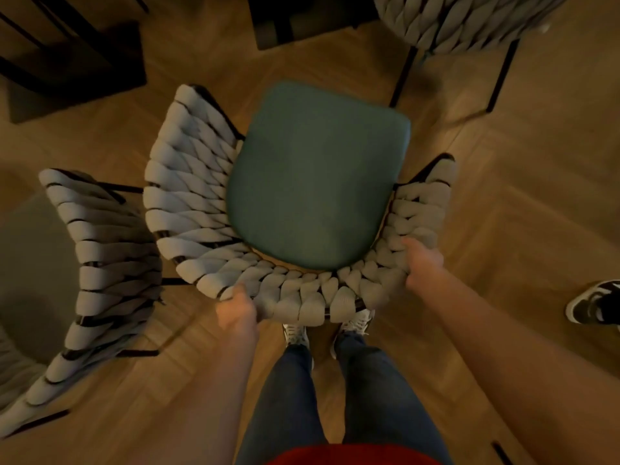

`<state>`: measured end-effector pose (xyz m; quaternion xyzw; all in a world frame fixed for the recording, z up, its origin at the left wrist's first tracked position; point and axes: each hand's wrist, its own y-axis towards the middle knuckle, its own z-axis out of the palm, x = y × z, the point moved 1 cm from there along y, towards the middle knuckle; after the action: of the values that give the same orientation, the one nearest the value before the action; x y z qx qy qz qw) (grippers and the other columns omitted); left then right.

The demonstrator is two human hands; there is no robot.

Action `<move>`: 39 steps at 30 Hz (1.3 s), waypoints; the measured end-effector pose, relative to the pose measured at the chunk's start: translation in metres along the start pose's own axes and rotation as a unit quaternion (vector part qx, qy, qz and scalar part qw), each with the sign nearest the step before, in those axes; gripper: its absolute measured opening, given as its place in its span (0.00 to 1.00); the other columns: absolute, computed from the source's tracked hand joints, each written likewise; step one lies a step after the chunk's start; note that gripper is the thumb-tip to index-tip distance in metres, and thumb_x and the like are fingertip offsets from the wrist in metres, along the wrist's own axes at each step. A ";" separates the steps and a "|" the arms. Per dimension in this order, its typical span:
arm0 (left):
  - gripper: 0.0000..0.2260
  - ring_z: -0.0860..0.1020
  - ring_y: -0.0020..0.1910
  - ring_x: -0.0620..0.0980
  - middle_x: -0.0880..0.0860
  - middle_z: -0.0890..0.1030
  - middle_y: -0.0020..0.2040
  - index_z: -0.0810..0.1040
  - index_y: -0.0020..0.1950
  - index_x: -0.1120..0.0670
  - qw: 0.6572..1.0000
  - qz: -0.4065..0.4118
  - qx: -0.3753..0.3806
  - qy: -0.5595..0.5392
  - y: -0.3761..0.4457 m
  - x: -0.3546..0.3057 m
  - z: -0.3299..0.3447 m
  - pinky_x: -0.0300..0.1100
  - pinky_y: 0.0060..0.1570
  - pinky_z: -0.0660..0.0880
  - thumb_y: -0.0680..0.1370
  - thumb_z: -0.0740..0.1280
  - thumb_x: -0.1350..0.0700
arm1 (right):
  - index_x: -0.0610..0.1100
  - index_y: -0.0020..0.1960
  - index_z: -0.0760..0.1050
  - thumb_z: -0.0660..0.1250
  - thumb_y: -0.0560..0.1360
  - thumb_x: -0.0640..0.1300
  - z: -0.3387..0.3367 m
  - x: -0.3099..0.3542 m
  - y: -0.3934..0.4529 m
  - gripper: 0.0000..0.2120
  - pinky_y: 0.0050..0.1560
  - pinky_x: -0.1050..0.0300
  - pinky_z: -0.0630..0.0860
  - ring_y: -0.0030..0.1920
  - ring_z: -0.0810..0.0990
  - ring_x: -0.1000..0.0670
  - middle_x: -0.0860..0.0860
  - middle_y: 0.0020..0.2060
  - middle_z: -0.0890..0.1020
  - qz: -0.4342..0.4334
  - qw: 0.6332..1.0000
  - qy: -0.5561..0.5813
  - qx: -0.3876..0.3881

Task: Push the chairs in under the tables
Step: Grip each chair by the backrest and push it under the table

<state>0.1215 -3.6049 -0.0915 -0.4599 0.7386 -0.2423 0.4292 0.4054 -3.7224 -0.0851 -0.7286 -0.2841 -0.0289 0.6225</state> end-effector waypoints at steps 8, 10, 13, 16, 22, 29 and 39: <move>0.19 0.83 0.44 0.56 0.53 0.80 0.47 0.73 0.59 0.56 0.986 0.043 0.092 0.130 -0.033 -0.004 0.007 0.50 0.42 0.80 0.81 0.61 0.41 | 0.45 0.75 0.62 0.69 0.77 0.50 -0.010 0.049 0.013 0.30 0.65 0.48 0.73 0.65 0.73 0.46 0.47 0.66 0.72 -0.145 0.981 -0.129 -0.007; 0.22 0.83 0.39 0.54 0.52 0.82 0.42 0.76 0.54 0.56 0.949 0.148 0.082 0.266 -0.031 -0.009 -0.016 0.51 0.43 0.80 0.80 0.58 0.38 | 0.47 0.74 0.64 0.67 0.78 0.48 -0.015 0.035 -0.006 0.27 0.67 0.53 0.67 0.69 0.68 0.49 0.48 0.70 0.68 -0.312 0.924 -0.212 -0.066; 0.19 0.78 0.37 0.49 0.50 0.81 0.38 0.78 0.53 0.52 0.786 0.413 -0.012 0.459 -0.025 -0.022 -0.051 0.46 0.37 0.76 0.80 0.58 0.39 | 0.48 0.67 0.70 0.68 0.77 0.43 -0.015 -0.007 -0.048 0.19 0.66 0.51 0.67 0.66 0.69 0.51 0.49 0.64 0.72 -0.501 0.818 -0.282 -0.016; 0.16 0.76 0.44 0.50 0.50 0.78 0.44 0.77 0.52 0.53 0.620 0.611 0.023 0.493 -0.016 -0.037 -0.058 0.45 0.41 0.73 0.81 0.59 0.43 | 0.46 0.62 0.76 0.66 0.77 0.45 -0.004 -0.061 -0.070 0.14 0.63 0.52 0.66 0.63 0.71 0.50 0.49 0.59 0.76 -0.561 0.730 -0.383 0.081; 0.25 0.73 0.58 0.52 0.51 0.76 0.57 0.76 0.60 0.51 0.379 0.700 0.133 0.590 0.022 -0.037 -0.037 0.49 0.59 0.70 0.77 0.55 0.34 | 0.50 0.65 0.73 0.60 0.76 0.57 0.033 -0.138 -0.081 0.20 0.68 0.51 0.63 0.63 0.71 0.50 0.53 0.60 0.76 -0.564 0.615 -0.537 0.125; 0.25 0.74 0.53 0.51 0.50 0.76 0.54 0.74 0.60 0.52 0.375 0.732 0.128 0.555 0.042 -0.030 -0.025 0.48 0.54 0.71 0.78 0.55 0.34 | 0.49 0.63 0.75 0.57 0.77 0.62 0.053 -0.148 -0.057 0.23 0.62 0.51 0.61 0.55 0.76 0.48 0.52 0.55 0.80 -0.606 0.540 -0.582 0.046; 0.23 0.77 0.48 0.51 0.50 0.78 0.50 0.76 0.56 0.53 0.381 0.743 0.116 0.538 0.049 -0.026 -0.023 0.46 0.51 0.71 0.77 0.56 0.35 | 0.49 0.60 0.78 0.59 0.77 0.61 0.054 -0.148 -0.049 0.21 0.60 0.52 0.64 0.52 0.76 0.50 0.52 0.53 0.81 -0.648 0.526 -0.549 0.046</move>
<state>0.0844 -3.5606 -0.1057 0.5537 0.8259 -0.1064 -0.0006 0.2426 -3.7250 -0.1123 -0.1867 -0.9645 -0.0056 0.1866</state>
